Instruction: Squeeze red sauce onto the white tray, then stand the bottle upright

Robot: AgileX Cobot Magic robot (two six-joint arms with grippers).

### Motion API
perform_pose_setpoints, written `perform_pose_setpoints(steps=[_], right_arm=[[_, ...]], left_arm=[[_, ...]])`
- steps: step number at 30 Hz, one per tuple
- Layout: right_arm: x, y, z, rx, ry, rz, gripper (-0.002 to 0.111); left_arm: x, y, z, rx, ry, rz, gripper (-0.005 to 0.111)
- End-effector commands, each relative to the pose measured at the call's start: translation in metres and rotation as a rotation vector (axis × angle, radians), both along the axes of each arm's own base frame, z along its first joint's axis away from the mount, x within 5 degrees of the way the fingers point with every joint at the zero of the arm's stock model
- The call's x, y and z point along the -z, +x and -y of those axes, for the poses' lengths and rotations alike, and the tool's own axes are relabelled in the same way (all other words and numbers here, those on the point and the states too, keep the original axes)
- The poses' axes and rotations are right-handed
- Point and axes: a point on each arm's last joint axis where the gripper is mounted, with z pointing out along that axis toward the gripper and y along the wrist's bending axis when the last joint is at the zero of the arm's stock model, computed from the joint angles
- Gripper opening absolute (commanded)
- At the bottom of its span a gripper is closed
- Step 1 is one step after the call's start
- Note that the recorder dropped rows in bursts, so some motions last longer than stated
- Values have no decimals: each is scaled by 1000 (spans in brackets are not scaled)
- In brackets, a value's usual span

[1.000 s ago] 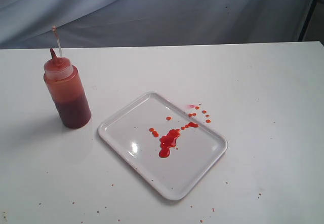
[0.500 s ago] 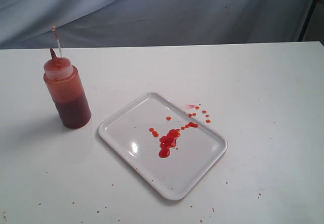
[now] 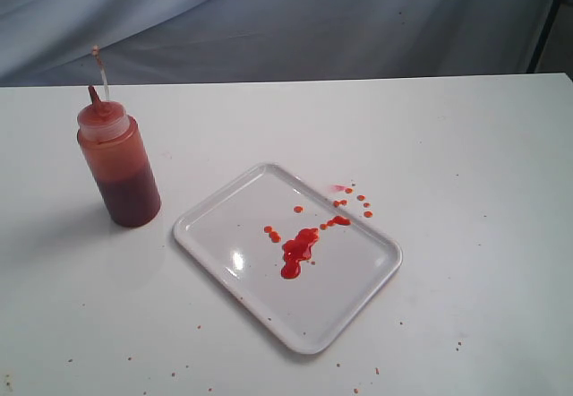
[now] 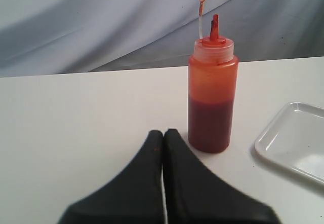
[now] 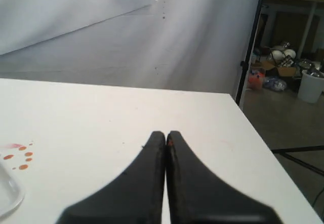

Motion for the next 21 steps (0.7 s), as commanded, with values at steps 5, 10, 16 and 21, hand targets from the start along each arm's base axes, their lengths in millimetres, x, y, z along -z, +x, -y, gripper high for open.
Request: perform_pose_setpoints(steps=[5, 10, 16, 21], right_arm=[[15, -2, -2, -6, 80, -154, 0], [16, -2, -2, -8, 81, -158, 0], [16, -3, -3, -37, 25, -164, 0], [16, -3, -4, -65, 16, -162, 0]], left_arm=[[1, 0, 0, -3, -9, 8, 0], [1, 0, 0, -3, -9, 8, 0], [1, 0, 0, -3, -9, 8, 0], [1, 0, 0, -3, -9, 8, 0]])
